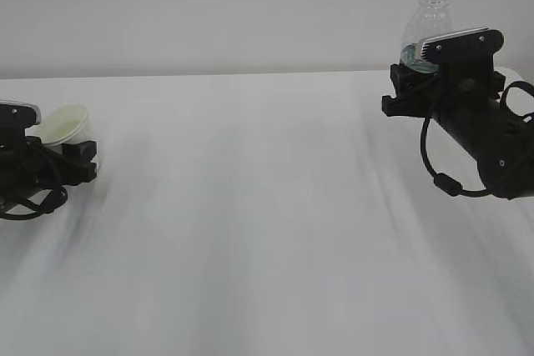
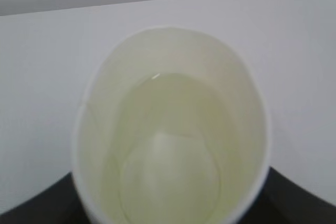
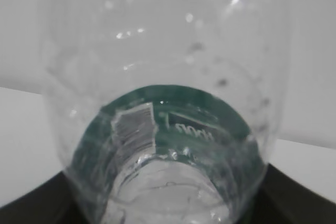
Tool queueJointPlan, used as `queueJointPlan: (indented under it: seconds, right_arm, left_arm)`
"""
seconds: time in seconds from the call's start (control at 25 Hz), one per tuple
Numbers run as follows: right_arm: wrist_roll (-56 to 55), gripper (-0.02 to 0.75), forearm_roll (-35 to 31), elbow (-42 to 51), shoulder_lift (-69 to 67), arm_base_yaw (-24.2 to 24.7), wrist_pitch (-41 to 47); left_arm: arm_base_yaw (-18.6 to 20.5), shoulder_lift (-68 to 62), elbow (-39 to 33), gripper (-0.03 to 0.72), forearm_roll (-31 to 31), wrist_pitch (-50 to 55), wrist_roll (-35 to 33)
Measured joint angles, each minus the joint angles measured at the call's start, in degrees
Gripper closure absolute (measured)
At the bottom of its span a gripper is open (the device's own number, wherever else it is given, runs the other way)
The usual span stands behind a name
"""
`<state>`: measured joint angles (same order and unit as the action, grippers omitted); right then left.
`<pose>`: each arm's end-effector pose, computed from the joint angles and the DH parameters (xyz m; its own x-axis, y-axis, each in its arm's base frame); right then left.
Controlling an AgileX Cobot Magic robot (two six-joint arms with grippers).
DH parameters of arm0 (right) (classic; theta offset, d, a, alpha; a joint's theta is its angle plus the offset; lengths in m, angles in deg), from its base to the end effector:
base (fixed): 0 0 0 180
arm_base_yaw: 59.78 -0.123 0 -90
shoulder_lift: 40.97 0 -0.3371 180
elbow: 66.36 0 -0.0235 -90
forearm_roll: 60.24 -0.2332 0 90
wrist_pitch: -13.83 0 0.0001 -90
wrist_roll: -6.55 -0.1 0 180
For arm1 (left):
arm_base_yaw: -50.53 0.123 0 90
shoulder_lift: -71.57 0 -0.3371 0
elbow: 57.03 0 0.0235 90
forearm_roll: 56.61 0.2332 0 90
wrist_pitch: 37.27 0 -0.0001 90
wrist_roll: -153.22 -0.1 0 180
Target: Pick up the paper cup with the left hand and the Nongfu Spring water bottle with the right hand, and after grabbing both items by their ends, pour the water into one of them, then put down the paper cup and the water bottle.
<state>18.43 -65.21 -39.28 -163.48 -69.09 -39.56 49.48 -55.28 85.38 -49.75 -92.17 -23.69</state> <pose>0.4142 0.0609 0.2070 -0.0926 -0.1718 -0.9808 -0.1088 0.9809 -0.1615 0.3808 -0.0167 0.1407 -0.3359 0.0212 -0.9417 0.1153 0.9932 -0.0187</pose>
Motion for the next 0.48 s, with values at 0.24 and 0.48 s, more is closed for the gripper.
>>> queueJointPlan:
  seconds: [0.24,0.48]
  right_arm:
    - [0.00,0.272,0.00,0.00,0.00,0.00,0.00]
    - [0.00,0.272,0.00,0.00,0.00,0.00,0.00]
  left_arm:
    - [0.00,0.00,0.00,0.202,0.00,0.14,0.00]
    - [0.00,0.00,0.00,0.111,-0.74,0.52,-0.05]
